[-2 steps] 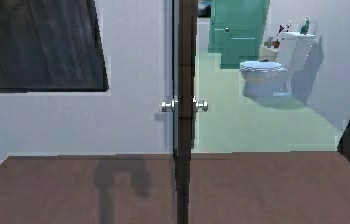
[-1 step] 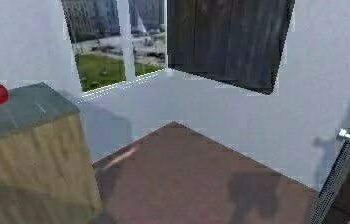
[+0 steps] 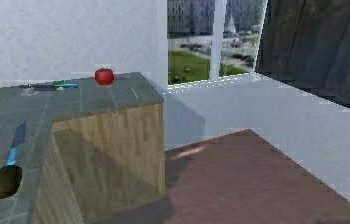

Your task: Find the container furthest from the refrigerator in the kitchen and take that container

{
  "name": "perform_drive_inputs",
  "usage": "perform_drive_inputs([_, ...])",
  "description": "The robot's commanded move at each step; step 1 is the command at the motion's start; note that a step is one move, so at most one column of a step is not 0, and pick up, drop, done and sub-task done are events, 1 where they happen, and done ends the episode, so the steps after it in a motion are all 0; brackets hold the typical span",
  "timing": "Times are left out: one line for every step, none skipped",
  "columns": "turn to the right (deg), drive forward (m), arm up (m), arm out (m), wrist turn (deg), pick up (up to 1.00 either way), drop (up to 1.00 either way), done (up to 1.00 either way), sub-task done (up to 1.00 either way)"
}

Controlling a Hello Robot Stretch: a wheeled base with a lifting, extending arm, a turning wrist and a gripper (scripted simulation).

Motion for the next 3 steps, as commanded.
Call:
perform_drive_inputs([-3.0, 0.0, 0.0, 0.0, 0.0, 0.0, 0.0, 0.0, 0.0])
perform_drive_inputs([0.0, 0.7, 0.0, 0.0, 0.0, 0.0, 0.0, 0.0, 0.0])
perform_drive_inputs([-45.0, 0.0, 0.0, 0.0, 0.0, 0.0, 0.0, 0.0, 0.0])
